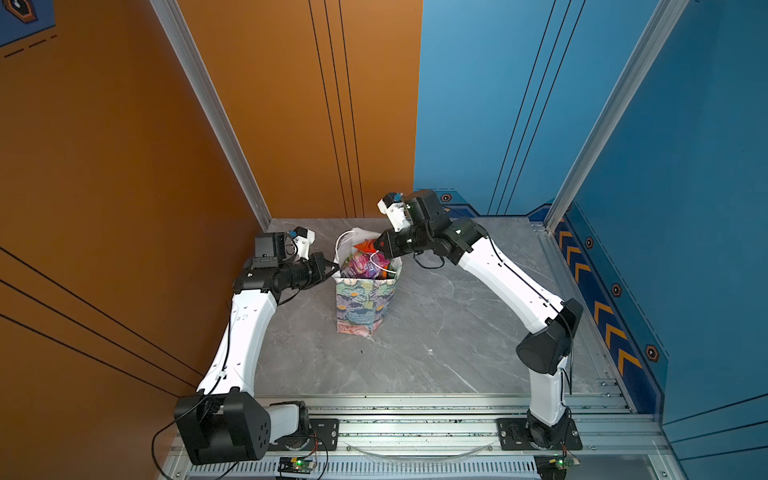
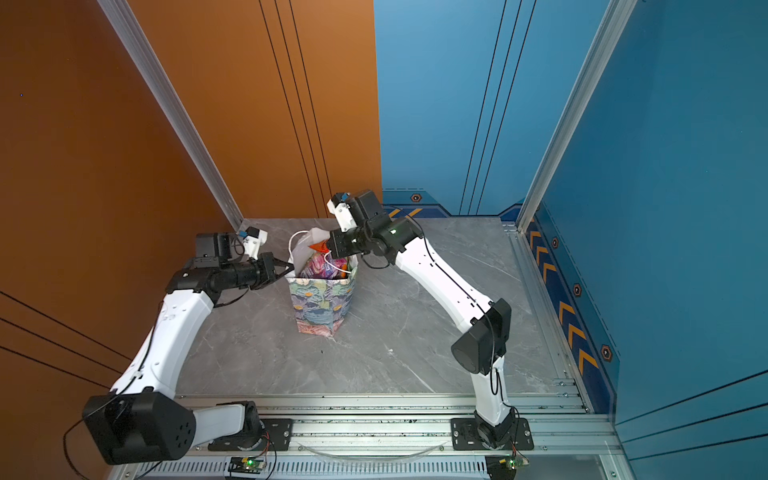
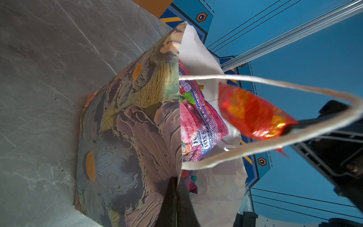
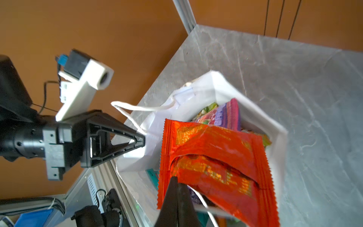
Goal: Place the snacks into the paper bag
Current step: 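Lift the red packet and carry it above the bag, then lower the red packet into the bag and open the right gripper, then withdraw the right gripper from the bag toward its side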
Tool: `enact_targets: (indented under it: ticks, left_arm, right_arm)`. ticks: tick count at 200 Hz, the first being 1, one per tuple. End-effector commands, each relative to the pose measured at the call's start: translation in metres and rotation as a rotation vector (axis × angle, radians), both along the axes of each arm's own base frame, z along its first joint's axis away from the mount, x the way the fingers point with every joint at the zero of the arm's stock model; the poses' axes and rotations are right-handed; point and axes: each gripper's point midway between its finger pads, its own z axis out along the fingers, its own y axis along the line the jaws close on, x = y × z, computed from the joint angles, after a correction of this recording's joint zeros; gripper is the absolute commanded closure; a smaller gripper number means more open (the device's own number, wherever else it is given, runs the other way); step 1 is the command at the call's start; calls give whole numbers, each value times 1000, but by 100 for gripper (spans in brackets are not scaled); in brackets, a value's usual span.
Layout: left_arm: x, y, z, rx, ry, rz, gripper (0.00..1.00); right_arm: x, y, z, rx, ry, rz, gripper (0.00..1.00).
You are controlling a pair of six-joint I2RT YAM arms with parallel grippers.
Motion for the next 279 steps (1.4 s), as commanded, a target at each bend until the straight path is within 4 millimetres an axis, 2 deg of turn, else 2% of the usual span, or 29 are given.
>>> enact_targets:
  ticks: [1,56,64,78,92,111,137,159,176,178,193,197,209,233,279]
  left_arm:
    - [-1,-2,5,-17,-11,-14,100]
    - [-1,-2,5,-15,-11,-12,100]
    - [-1,-2,5,-15,-14,-13,100]
    - [-1,-2,5,-15,-13,-12,100]
    - [-2,-2,5,-15,-14,-12,100]
    - [-2,-2,5,-13,-13,-12,100]
    - [-2,-2,4,-13,-12,-12,100]
    - [-3,-1,3,-11,-10,-10,100]
    - [-3,0,4,-9,-15,-7,100]
    - [-3,1,3,-8,-15,-5,100]
    - [-2,7,1,11,-8,22,100]
    - [-2,10,-1,23,-4,31,100]
    - [-3,18,-6,62,11,57,100]
    - [-7,29,-16,121,33,96,100]
    - [-9,33,-19,115,47,117,100]
  right_arm:
    - [-20,3,-3,-39,12,91,100]
    - [-27,18,-20,-66,42,132,100]
    - [-25,18,-20,-68,41,123,89]
    - [-21,15,-13,-64,25,99,61]
    - [-17,7,4,-51,-11,67,45]
    - [-11,-8,38,-17,-95,5,37]
    - [-5,-39,85,17,-245,-131,19]
    - [-3,-70,106,76,-345,-264,0]
    - [-1,-98,115,149,-386,-371,0]
    - [0,-100,108,145,-379,-382,0]
    - [0,-119,102,187,-364,-440,0]
    - [9,-134,99,192,-353,-482,0]
    - [10,-149,94,212,-324,-518,0]
    - [9,-168,77,203,-283,-557,0]
    - [7,-193,55,180,-241,-612,0]
